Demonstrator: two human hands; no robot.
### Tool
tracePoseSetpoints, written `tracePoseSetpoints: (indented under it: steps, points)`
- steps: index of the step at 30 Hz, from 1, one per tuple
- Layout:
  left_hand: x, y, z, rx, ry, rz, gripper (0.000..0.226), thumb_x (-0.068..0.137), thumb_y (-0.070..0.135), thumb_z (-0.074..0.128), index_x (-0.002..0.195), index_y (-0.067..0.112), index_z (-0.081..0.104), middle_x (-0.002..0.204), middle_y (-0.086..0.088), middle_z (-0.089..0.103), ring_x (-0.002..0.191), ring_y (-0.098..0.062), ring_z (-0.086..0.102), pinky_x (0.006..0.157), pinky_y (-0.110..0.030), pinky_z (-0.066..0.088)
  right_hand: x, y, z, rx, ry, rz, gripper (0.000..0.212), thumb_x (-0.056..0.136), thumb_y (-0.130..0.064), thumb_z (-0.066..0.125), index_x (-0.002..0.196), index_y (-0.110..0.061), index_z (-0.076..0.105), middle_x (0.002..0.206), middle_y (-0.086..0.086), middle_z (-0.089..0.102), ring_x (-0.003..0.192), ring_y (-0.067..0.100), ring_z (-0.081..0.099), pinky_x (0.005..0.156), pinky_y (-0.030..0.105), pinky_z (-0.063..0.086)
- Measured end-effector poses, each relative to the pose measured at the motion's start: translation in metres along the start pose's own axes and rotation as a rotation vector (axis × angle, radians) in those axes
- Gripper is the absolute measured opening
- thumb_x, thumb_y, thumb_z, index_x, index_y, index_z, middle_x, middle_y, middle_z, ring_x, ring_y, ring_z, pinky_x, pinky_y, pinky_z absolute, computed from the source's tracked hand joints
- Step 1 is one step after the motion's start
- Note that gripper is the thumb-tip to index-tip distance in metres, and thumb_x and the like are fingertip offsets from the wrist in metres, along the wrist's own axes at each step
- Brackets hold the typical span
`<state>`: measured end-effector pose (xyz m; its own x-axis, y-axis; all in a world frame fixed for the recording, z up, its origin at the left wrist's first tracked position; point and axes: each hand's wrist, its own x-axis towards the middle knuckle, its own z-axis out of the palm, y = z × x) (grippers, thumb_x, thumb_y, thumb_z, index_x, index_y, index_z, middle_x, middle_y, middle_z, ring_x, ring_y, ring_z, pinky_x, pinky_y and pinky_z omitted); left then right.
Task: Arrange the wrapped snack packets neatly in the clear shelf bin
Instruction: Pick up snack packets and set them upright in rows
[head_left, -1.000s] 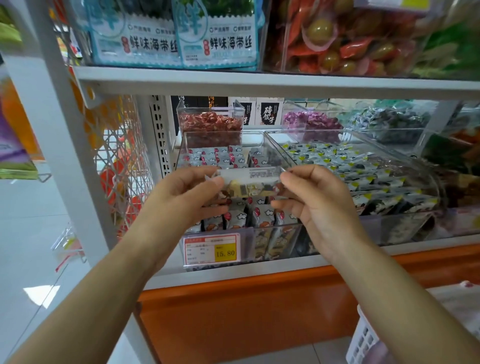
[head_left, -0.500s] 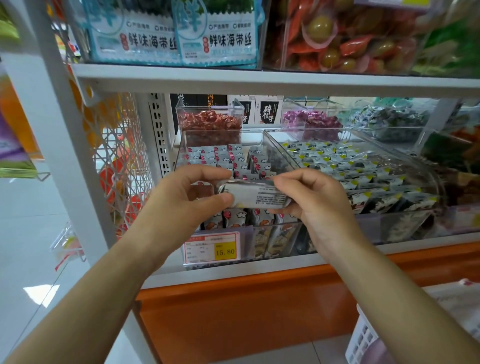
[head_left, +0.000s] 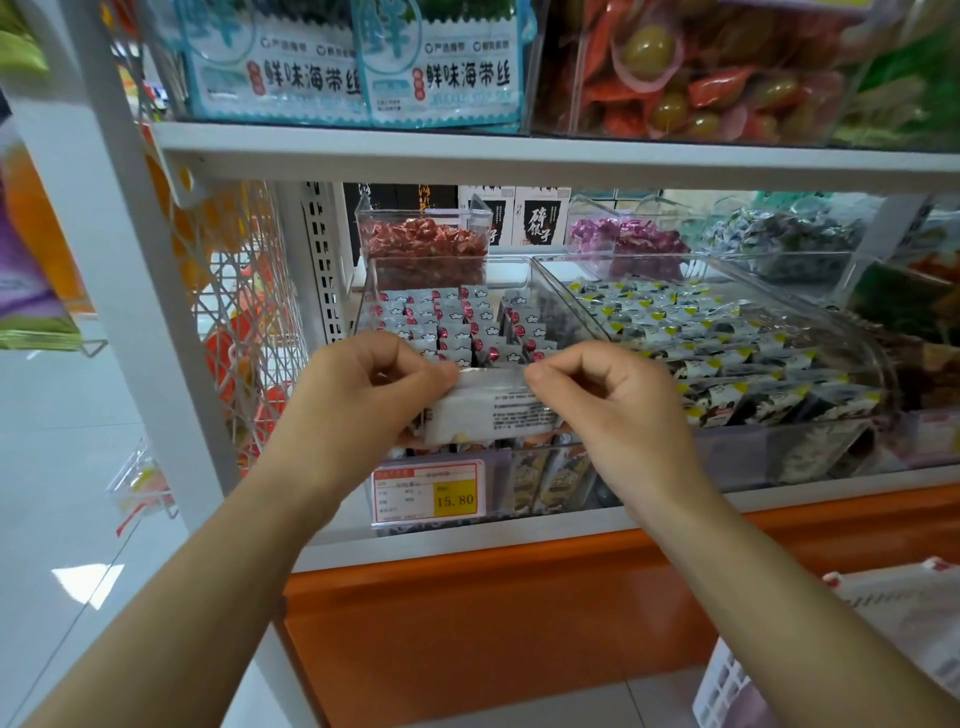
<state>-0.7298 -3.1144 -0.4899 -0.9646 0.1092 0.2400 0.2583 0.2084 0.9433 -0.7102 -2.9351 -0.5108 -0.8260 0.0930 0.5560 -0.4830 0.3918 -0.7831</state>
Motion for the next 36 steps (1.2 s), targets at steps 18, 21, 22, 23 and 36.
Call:
tracePoseSetpoints:
  steps: [18, 21, 22, 23, 36]
  points:
    - [0.002, -0.022, -0.009, 0.992, 0.074, 0.362, 0.030, 0.095, 0.026, 0.043, 0.119, 0.024, 0.060, 0.124, 0.007, 0.054, 0.120, -0.017, 0.037, 0.102, -0.038, 0.026, 0.016, 0.018, -0.006, 0.340, 0.138, 0.155, 0.008, 0.085, -0.027, 0.063, 0.085, -0.019, 0.063, 0.065, -0.013, 0.065, 0.062, 0.012, 0.066, 0.057, 0.023, 0.055]
    - [0.000, -0.030, -0.004, 1.095, -0.063, 0.321, 0.034, 0.097, 0.035, 0.037, 0.124, 0.029, 0.056, 0.130, 0.011, 0.046, 0.127, -0.013, 0.029, 0.111, -0.040, 0.011, 0.019, 0.019, -0.003, 0.310, 0.107, 0.167, 0.009, 0.089, -0.025, 0.060, 0.083, -0.019, 0.062, 0.065, -0.015, 0.064, 0.062, 0.013, 0.065, 0.059, 0.028, 0.058]
    - [0.000, -0.031, -0.004, 1.104, -0.078, 0.312, 0.034, 0.097, 0.036, 0.037, 0.124, 0.029, 0.056, 0.129, 0.011, 0.045, 0.127, -0.013, 0.028, 0.113, -0.040, 0.009, 0.020, 0.019, -0.002, 0.289, 0.095, 0.164, 0.010, 0.089, -0.025, 0.059, 0.083, -0.019, 0.061, 0.065, -0.015, 0.063, 0.062, 0.013, 0.065, 0.060, 0.030, 0.058]
    - [0.001, -0.032, -0.004, 1.100, -0.085, 0.301, 0.032, 0.096, 0.037, 0.039, 0.122, 0.029, 0.056, 0.128, 0.011, 0.045, 0.127, -0.013, 0.028, 0.113, -0.041, 0.009, 0.022, 0.019, -0.001, 0.257, 0.082, 0.157, 0.011, 0.090, -0.026, 0.059, 0.082, -0.018, 0.061, 0.066, -0.014, 0.063, 0.062, 0.013, 0.065, 0.060, 0.032, 0.058]
    - [0.003, -0.031, -0.017, 1.032, -0.174, 0.320, 0.014, 0.092, 0.025, 0.048, 0.096, 0.029, 0.061, 0.120, 0.016, 0.053, 0.137, -0.008, 0.022, 0.115, -0.053, 0.005, 0.059, 0.011, 0.039, -0.333, -0.181, -0.024, 0.054, 0.081, -0.038, 0.068, 0.126, -0.012, 0.054, 0.130, 0.000, 0.056, 0.115, 0.010, 0.049, 0.086, 0.014, 0.030]
